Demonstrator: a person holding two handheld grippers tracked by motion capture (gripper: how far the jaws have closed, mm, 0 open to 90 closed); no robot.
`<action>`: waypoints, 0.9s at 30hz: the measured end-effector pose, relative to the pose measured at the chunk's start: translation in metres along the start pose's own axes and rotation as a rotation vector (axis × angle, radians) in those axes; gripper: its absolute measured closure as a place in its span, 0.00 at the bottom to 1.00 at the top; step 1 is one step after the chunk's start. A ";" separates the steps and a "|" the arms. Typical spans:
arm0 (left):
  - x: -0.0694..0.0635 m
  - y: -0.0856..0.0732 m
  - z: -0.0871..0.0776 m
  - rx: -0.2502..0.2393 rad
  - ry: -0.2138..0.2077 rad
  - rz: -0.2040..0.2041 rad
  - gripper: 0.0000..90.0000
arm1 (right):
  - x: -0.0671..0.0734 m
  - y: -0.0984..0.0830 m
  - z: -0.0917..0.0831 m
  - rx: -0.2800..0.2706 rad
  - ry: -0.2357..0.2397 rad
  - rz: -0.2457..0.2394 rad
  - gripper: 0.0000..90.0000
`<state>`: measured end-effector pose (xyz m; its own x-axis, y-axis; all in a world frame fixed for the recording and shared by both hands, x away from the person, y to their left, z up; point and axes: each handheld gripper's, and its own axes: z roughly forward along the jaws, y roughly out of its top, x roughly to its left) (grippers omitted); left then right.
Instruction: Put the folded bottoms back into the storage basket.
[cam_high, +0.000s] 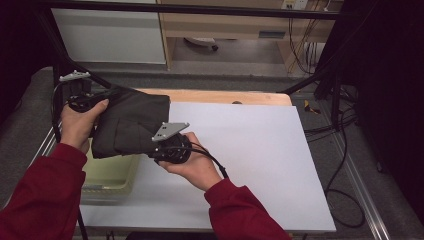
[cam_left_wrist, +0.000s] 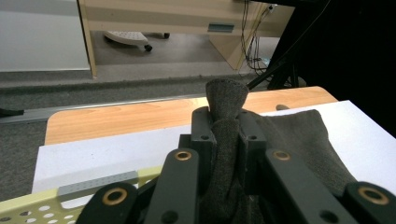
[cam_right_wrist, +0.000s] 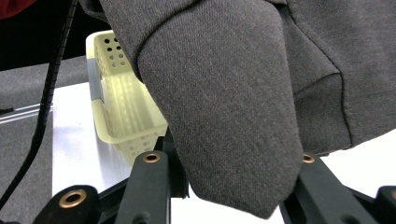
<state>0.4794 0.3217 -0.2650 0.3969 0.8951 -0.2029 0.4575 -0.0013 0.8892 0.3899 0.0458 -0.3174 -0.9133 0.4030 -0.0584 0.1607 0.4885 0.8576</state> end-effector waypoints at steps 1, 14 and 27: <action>0.001 0.000 0.000 0.001 0.001 0.000 0.90 | 0.001 0.000 0.001 -0.002 0.003 0.000 0.72; 0.012 -0.001 -0.009 0.000 0.020 -0.011 0.90 | 0.007 0.007 0.011 -0.003 0.008 -0.008 0.72; 0.024 -0.004 -0.015 0.007 0.039 -0.019 0.90 | 0.013 0.010 0.025 -0.015 0.019 -0.004 0.72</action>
<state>0.4750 0.3498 -0.2671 0.3568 0.9117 -0.2037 0.4706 0.0130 0.8823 0.3893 0.0748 -0.3225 -0.9211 0.3858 -0.0523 0.1514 0.4787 0.8648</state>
